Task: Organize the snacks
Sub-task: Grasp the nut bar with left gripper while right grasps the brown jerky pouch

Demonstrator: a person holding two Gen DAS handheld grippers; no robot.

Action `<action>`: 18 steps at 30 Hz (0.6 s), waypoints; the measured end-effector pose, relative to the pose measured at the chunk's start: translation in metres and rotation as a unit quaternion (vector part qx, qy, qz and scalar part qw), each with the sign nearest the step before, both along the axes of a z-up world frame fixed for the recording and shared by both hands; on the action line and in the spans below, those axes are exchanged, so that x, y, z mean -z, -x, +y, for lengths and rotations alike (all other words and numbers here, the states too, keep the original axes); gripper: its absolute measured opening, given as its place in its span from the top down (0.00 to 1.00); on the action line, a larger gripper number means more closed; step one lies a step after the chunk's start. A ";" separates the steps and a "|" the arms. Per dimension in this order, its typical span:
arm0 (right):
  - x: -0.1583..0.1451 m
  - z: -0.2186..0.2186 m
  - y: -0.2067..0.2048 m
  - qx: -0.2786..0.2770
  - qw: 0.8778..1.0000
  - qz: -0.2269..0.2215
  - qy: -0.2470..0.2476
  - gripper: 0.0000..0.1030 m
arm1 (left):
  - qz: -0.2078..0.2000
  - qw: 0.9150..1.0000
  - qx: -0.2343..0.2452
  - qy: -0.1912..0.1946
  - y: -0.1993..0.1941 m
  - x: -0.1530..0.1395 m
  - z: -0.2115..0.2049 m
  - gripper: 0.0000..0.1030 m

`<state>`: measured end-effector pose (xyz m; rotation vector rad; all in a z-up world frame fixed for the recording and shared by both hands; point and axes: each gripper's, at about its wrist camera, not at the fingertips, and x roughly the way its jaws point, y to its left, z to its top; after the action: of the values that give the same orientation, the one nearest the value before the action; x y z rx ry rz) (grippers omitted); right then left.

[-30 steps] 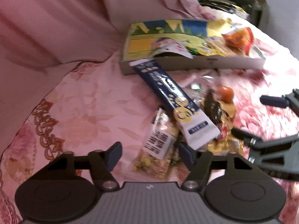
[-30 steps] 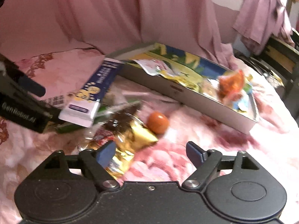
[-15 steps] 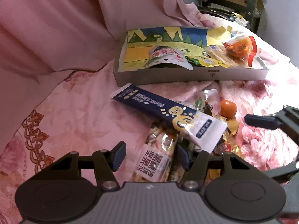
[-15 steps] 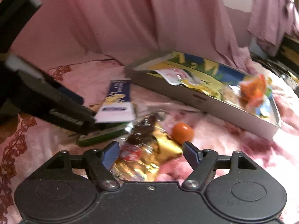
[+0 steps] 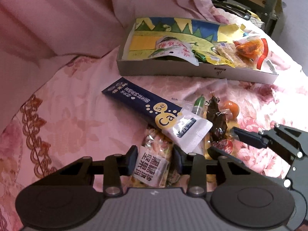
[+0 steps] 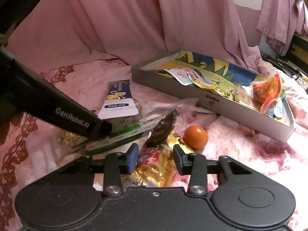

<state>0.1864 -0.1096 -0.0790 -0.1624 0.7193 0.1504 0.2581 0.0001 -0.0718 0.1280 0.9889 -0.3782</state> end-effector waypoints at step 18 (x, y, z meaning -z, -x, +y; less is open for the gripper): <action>-0.003 -0.020 0.006 0.002 0.996 0.053 -0.076 0.58 | 0.036 0.999 -0.016 0.017 0.008 0.000 0.001 0.51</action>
<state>0.1804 -0.1292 -0.0764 -0.0075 0.8114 0.2113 0.2497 0.0012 -0.0718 0.0674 1.0544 -0.3732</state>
